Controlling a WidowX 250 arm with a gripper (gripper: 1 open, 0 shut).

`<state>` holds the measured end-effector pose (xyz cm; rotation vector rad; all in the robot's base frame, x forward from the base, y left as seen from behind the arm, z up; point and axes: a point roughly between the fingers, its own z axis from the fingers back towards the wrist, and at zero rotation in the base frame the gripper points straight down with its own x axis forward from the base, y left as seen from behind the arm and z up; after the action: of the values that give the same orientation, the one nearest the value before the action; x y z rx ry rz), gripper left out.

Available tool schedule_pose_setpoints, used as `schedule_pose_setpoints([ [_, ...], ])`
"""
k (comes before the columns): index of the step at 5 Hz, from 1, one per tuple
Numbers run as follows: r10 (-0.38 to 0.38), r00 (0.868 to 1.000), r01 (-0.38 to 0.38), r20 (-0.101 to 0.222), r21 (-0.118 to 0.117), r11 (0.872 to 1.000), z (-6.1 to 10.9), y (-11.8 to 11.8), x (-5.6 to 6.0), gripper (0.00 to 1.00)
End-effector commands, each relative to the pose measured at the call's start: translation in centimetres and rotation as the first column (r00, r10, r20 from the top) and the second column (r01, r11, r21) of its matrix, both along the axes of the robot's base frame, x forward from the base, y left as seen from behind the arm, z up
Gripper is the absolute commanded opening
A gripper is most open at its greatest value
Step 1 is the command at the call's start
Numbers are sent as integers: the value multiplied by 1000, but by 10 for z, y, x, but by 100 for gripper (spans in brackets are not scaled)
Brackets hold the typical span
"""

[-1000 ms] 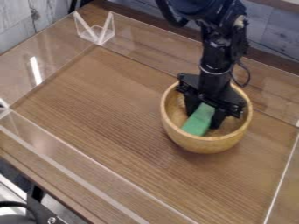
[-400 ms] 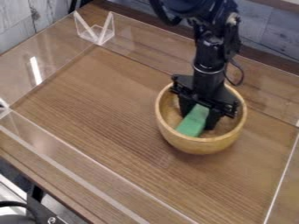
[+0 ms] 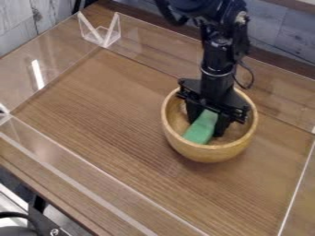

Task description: Move green stick from inside the wooden bowl to the table next to it

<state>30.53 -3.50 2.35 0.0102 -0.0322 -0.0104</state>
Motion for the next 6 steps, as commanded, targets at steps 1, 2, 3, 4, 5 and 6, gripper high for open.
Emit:
schedule_pose_setpoints([
  [1,23,999,-23,47,-12,1000,17,7,6,0],
  [2,29,999,-28,45,-20,999,19,8,6,0],
  [3,35,998,-33,43,-28,999,21,9,7,0],
  [4,40,998,-38,40,-36,999,22,10,7,0],
  [5,45,998,-43,38,-42,998,23,11,7,0],
  [6,50,998,-48,37,-48,998,23,12,7,0],
])
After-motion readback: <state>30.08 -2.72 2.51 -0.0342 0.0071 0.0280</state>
